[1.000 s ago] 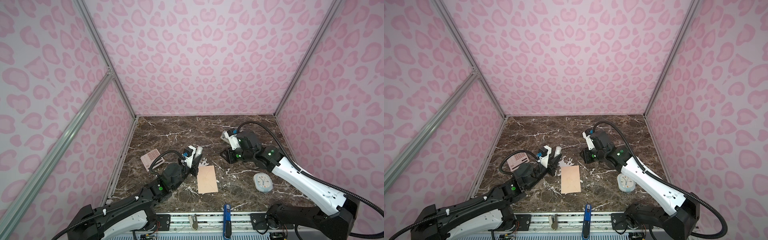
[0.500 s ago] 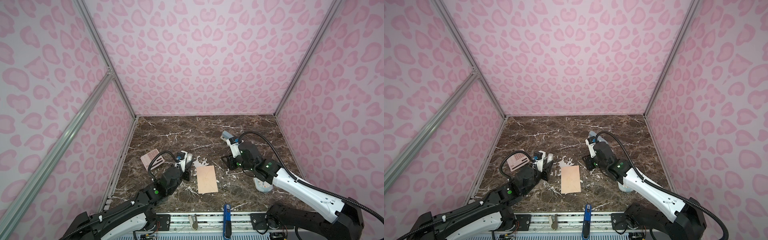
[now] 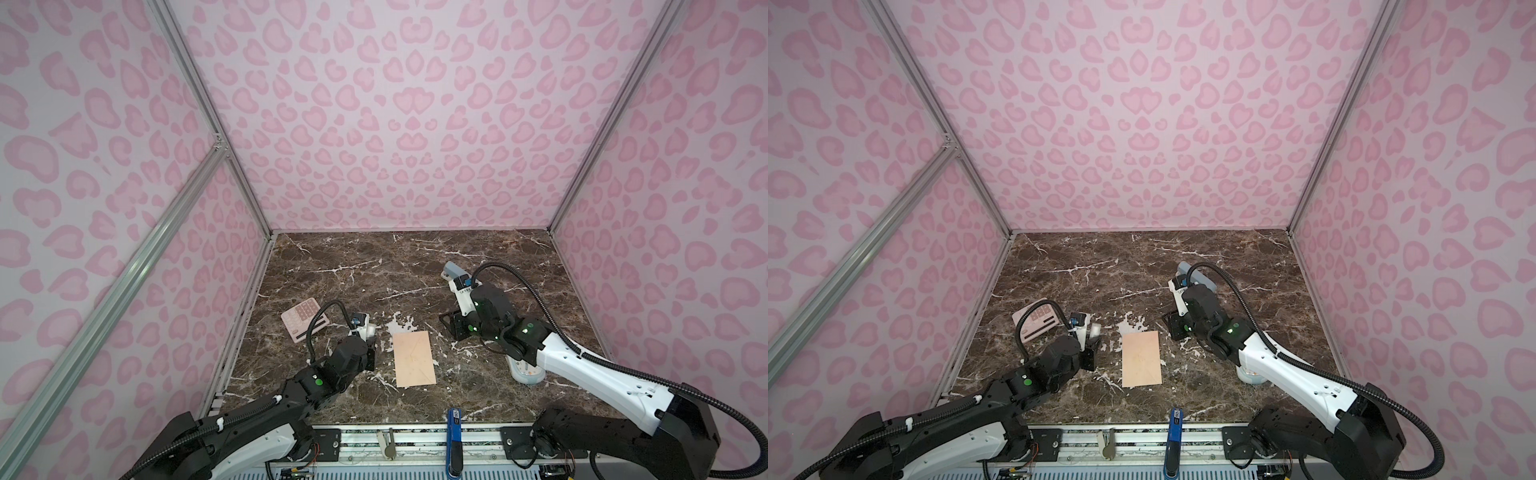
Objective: Place the letter into the envelope and seal it
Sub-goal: 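Lower the capped glue stick beside the envelope and open the left gripper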
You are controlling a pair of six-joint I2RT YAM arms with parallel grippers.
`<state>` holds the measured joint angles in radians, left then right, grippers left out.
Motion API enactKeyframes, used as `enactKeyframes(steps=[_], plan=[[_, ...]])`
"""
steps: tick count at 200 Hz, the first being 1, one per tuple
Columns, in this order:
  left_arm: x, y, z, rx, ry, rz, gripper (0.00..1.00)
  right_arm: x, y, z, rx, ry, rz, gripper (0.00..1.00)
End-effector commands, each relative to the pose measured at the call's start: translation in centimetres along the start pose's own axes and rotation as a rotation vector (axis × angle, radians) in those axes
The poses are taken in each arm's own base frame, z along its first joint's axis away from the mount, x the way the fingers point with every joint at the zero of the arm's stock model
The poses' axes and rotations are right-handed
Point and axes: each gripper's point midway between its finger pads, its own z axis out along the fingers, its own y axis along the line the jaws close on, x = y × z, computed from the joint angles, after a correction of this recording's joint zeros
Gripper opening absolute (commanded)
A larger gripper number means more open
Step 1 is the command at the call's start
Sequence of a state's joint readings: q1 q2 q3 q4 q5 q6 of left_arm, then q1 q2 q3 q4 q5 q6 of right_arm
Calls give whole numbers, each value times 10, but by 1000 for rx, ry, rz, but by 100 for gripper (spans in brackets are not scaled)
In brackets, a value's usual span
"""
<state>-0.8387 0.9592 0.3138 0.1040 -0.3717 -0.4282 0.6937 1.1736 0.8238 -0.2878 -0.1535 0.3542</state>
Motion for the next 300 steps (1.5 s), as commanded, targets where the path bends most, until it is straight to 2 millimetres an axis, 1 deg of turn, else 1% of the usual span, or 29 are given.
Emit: enactKeyframes(steps=[1,19,40,44,81,149,214,272,300], plan=[[1,-2,4,9,-16,-52,4,-4,-1,2,3,-25,5,34],[8,2,9,-10,4,-56,4,-3,-2,3,6,-23,5,34],[21,5,16,-29,51,-52,4,-1,-3,3,10,-17,1,35],[18,2,17,-20,35,-62,4,-1,-3,3,11,-17,1,35],[30,2,26,-24,68,-78,4,-2,-4,1,19,-20,-5,35],[38,1,32,-23,90,-82,4,3,-10,5,31,-12,0,35],[55,-1,41,-22,147,-96,5,9,-16,10,40,9,10,35],[64,2,40,-32,179,-101,12,9,-18,9,45,10,12,35],[64,3,38,-33,183,-100,19,7,-18,9,46,8,10,35]])
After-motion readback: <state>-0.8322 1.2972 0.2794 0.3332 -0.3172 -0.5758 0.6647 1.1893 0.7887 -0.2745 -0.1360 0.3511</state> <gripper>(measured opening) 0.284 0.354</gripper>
